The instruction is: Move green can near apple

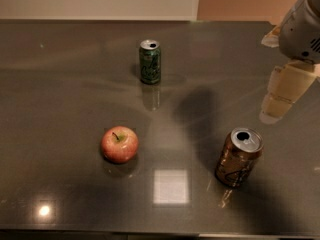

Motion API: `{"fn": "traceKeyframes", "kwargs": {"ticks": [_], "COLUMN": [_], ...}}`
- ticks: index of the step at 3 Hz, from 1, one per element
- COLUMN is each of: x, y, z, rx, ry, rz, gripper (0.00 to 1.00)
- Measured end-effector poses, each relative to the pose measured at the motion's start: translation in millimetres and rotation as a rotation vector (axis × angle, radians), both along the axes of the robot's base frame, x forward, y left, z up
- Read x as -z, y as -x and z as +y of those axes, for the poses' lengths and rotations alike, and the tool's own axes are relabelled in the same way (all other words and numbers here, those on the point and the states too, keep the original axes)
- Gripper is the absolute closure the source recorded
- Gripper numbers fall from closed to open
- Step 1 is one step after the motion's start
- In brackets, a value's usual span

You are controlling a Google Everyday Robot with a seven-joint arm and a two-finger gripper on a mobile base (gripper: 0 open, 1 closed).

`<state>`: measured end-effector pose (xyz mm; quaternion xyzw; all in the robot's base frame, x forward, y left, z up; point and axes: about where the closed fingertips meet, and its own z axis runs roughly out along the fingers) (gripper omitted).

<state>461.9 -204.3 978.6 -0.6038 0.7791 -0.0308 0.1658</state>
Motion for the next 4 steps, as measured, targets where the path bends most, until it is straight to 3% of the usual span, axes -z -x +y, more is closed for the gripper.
{"fn": "traceKeyframes", "kwargs": {"ticks": [4], "x": [21], "y": [-137], "z": [72], "rx": [-0.011], "ry": [-0.155], "rz": [-0.001], "gripper": [0.00]}}
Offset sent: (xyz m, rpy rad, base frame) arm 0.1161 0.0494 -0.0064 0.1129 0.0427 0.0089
